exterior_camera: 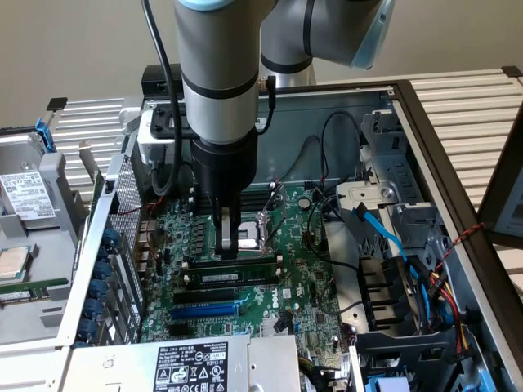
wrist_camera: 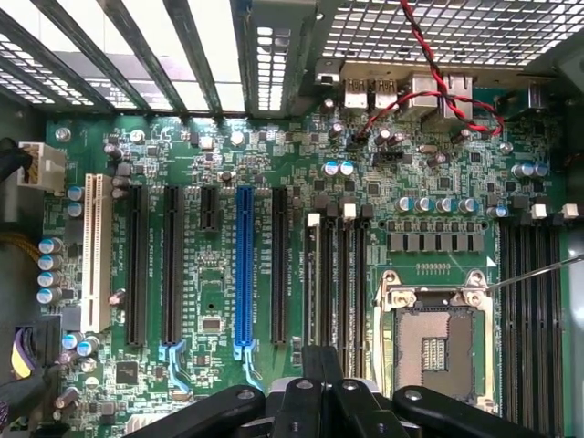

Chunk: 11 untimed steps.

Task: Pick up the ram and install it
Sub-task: 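Press down the ram until it locks into place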

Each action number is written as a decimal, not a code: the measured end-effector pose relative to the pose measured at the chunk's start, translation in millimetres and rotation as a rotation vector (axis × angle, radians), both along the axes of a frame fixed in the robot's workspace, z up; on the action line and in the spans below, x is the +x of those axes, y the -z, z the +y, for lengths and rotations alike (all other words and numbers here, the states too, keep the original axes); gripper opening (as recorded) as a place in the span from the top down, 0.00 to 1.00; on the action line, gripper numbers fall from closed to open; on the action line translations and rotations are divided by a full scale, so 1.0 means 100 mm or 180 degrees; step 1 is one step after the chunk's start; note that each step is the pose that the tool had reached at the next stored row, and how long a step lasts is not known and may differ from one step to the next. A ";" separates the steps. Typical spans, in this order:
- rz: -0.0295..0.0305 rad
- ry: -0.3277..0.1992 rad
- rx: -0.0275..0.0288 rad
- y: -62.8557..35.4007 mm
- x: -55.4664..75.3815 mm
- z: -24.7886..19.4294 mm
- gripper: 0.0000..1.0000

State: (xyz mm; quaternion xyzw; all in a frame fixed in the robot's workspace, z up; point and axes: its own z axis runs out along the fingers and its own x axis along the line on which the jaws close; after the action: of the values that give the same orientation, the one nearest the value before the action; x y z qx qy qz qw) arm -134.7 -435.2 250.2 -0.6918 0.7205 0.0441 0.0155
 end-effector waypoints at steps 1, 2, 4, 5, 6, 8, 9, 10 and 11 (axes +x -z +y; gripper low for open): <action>0.0000 0.0000 0.0000 0.000 0.00 0.000 0.89; 0.0000 0.0002 0.0000 0.000 0.00 0.000 0.89; 0.0000 0.0091 0.0000 0.000 0.00 -0.001 0.89; 0.0000 0.0144 0.0000 0.000 0.00 0.000 0.89; 0.0000 0.0196 0.0000 0.000 0.00 0.000 0.89; 0.0000 0.0305 0.0000 0.001 0.00 0.000 0.89; 0.0000 0.0363 0.0000 0.001 0.00 0.000 0.89; 0.0000 0.0417 0.0000 0.001 0.00 0.000 0.89; 0.0000 0.0476 0.0000 0.001 0.00 0.000 0.89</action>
State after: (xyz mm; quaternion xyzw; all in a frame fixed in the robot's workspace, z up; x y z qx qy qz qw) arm -134.7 -435.2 250.1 -0.6360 0.7702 0.0428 0.0188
